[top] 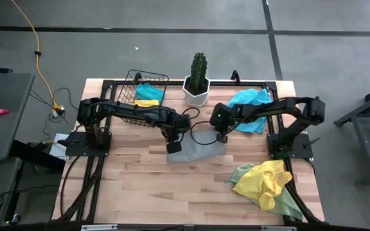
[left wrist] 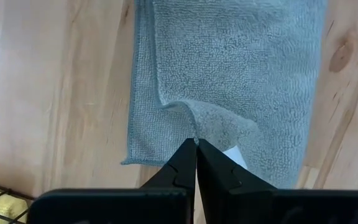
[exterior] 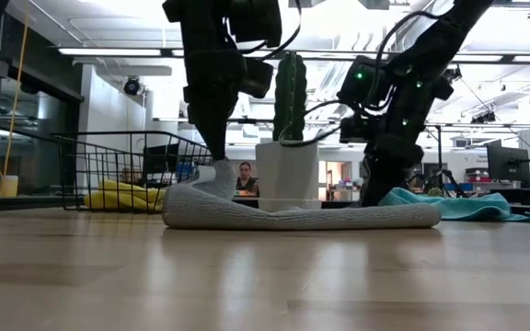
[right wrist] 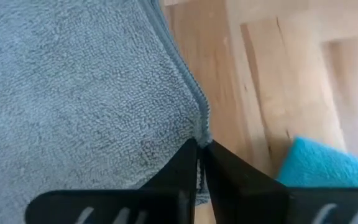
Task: Fold microfiber towels
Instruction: Fold the gray microfiber towel on the table
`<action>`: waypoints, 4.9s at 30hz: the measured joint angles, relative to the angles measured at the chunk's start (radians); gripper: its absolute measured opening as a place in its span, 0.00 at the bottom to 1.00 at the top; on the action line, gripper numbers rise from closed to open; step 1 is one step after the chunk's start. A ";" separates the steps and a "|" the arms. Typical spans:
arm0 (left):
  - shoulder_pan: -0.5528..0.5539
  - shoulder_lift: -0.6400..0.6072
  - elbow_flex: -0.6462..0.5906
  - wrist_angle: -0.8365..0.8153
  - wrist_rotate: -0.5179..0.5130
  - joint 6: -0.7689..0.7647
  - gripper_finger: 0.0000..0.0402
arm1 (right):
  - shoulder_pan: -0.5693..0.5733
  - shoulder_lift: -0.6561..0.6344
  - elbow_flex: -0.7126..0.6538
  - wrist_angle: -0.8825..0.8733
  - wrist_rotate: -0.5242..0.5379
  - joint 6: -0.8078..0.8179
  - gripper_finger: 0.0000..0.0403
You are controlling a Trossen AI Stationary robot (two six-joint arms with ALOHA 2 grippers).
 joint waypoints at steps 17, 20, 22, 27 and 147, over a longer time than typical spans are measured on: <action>-0.003 0.000 0.000 -0.007 0.007 0.000 0.00 | 0.000 -0.039 0.000 -0.026 0.002 0.063 0.25; -0.005 0.000 0.000 -0.007 0.007 0.000 0.00 | -0.001 -0.039 0.000 0.023 0.012 0.054 0.31; -0.007 0.000 0.000 -0.007 0.007 0.000 0.00 | -0.001 -0.039 0.000 0.045 0.051 0.053 0.33; -0.014 0.000 0.000 -0.006 0.010 0.000 0.00 | -0.022 -0.012 0.000 0.074 0.059 0.053 0.34; -0.023 0.000 0.000 -0.022 0.029 -0.060 0.00 | -0.064 0.007 0.001 0.028 -0.056 0.274 0.20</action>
